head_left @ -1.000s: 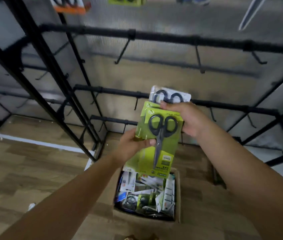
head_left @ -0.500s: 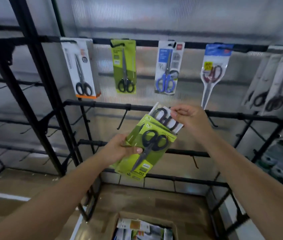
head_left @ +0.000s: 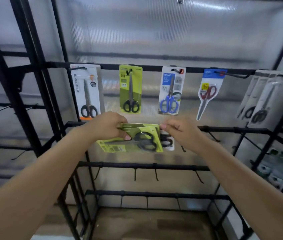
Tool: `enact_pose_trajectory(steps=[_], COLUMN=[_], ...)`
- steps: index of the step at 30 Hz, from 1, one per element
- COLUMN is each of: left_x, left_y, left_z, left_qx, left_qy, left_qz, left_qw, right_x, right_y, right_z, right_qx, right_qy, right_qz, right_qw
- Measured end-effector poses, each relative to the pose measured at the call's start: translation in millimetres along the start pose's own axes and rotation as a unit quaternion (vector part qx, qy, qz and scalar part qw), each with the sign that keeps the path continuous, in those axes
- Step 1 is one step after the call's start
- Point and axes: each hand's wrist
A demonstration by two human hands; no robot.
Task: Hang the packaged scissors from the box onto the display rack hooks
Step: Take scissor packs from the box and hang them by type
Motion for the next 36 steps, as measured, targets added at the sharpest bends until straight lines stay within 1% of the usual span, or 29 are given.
enact_pose_trajectory(steps=[3,5,7,9,13,15,16,17,18,19,20,21,22,23,24,26,27,28,29,30,31,32,33,34,36], left_x=[7,9,10,10,0,-12,-19,-27,-35,-43,-50,-56,-61,-64,-66,-67,-66,-66,-64,-63,-63,-62,-62,-62,-62], left_y=[6,8,10,12,21,24,23,23,22,20,18,17,17,16,15,16,16,15,13,10,7,3,-1,-4,-8], left_z=[-2,-9,-18,-24,-29,-32,-35,-39,-43,-47,-51,-54,-56,-61,-65,-68,-67,-66,-66,-66,-66,-67,-69,-70,-71], left_qx=[-0.028,-0.049,-0.059,-0.060,-0.047,-0.023,-0.006,0.016,0.048,0.093,0.149,0.203,0.242,0.257,0.260,0.251,0.228,0.197,0.171,0.150,0.132,0.113,0.098,0.094,0.106], left_qy=[0.068,0.098,0.130,0.155,0.166,0.149,0.125,0.076,-0.003,-0.107,-0.226,-0.351,-0.474,-0.587,-0.676,-0.791,-0.833,-0.859,-0.871,-0.875,-0.870,-0.856,-0.839,-0.826,-0.819], left_qz=[0.005,0.006,0.002,-0.025,-0.125,-0.186,-0.229,-0.277,-0.326,-0.365,-0.380,-0.363,-0.321,-0.269,-0.220,-0.166,-0.152,-0.137,-0.112,-0.086,-0.056,-0.020,0.015,0.036,0.030], left_qw=[0.997,0.994,0.990,0.986,0.977,0.971,0.965,0.958,0.944,0.920,0.885,0.839,0.783,0.719,0.653,0.533,0.481,0.452,0.447,0.451,0.471,0.504,0.536,0.555,0.564], right_x=[-7,-7,-6,-7,-14,-17,-19,-20,-22,-23,-25,-28,-31,-34,-37,-44,-46,-49,-52,-54,-55,-56,-57,-57,-54], right_y=[-2,-1,2,4,1,-3,-6,-9,-12,-15,-19,-21,-22,-23,-24,-27,-28,-30,-30,-30,-29,-28,-27,-26,-25], right_z=[0,-1,-4,-9,-19,-26,-29,-31,-32,-33,-34,-34,-34,-34,-35,-37,-38,-38,-39,-39,-38,-37,-36,-35,-36], right_qx=[-0.055,-0.083,-0.093,-0.103,-0.122,-0.147,-0.165,-0.179,-0.186,-0.186,-0.184,-0.183,-0.184,-0.190,-0.203,-0.232,-0.244,-0.253,-0.261,-0.268,-0.269,-0.263,-0.254,-0.248,-0.241], right_qy=[0.009,0.041,0.083,0.089,0.087,0.133,0.181,0.231,0.279,0.321,0.358,0.383,0.400,0.411,0.420,0.442,0.455,0.471,0.491,0.510,0.522,0.529,0.533,0.532,0.522], right_qz=[0.075,0.101,0.112,0.091,0.016,-0.028,-0.053,-0.077,-0.097,-0.114,-0.126,-0.134,-0.140,-0.150,-0.160,-0.171,-0.169,-0.166,-0.166,-0.166,-0.161,-0.149,-0.135,-0.120,-0.085], right_qw=[0.996,0.991,0.986,0.986,0.989,0.980,0.968,0.953,0.937,0.922,0.907,0.895,0.887,0.879,0.870,0.850,0.840,0.828,0.814,0.801,0.793,0.793,0.796,0.801,0.814])
Point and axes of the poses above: each hand's wrist, its own y-axis towards the middle knuckle, its own x-axis out of the back of the hand, z = x × y, and after that the axes turned 7 degrees about x, right-handed
